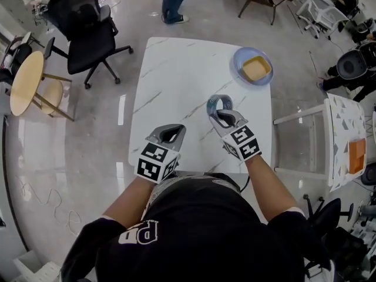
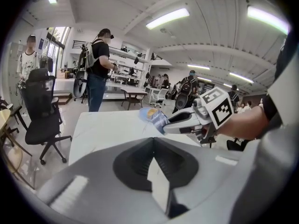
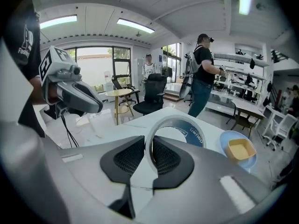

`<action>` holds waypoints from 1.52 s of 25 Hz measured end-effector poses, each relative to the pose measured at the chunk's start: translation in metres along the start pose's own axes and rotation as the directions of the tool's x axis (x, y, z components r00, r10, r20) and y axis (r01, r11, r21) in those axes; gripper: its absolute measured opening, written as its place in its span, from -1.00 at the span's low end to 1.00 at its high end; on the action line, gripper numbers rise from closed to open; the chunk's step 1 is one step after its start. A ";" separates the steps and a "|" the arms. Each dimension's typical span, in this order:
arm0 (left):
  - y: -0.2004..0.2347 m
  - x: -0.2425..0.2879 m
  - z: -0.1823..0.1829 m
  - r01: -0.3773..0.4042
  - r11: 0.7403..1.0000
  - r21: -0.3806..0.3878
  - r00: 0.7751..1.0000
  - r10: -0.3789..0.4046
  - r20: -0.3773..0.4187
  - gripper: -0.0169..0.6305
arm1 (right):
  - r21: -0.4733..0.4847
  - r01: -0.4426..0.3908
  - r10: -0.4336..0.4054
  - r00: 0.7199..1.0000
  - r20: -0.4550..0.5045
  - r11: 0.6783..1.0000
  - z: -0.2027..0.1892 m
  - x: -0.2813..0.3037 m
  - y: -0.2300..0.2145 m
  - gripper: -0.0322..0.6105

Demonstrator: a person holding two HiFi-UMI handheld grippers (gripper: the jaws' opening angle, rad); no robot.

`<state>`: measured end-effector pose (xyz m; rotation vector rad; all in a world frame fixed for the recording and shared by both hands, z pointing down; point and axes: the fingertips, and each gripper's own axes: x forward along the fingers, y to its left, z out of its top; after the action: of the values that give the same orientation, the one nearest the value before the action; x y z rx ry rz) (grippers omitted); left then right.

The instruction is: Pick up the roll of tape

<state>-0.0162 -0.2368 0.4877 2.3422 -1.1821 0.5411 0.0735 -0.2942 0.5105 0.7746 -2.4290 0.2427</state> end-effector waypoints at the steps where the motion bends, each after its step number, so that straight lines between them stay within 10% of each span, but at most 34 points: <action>1: -0.001 0.000 0.001 0.002 1.000 0.003 1.000 -0.002 0.004 -0.78 | 0.019 0.006 -0.006 1.000 0.016 1.000 0.002 -0.005 0.001 -0.73; 22: -0.024 0.009 0.030 0.100 0.990 0.098 0.994 -0.104 0.040 -0.78 | 0.369 0.050 -0.156 0.952 0.263 0.928 0.017 -0.095 0.000 -0.73; 38: -0.031 0.012 0.031 0.133 0.985 0.112 0.989 -0.139 0.043 -0.78 | 0.413 0.078 -0.202 0.942 0.267 0.907 0.001 -0.102 0.015 -0.74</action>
<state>0.0203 -0.2451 0.4615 2.5209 -1.0283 0.5129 0.1323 -0.2341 0.4513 1.2450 -2.6282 0.6161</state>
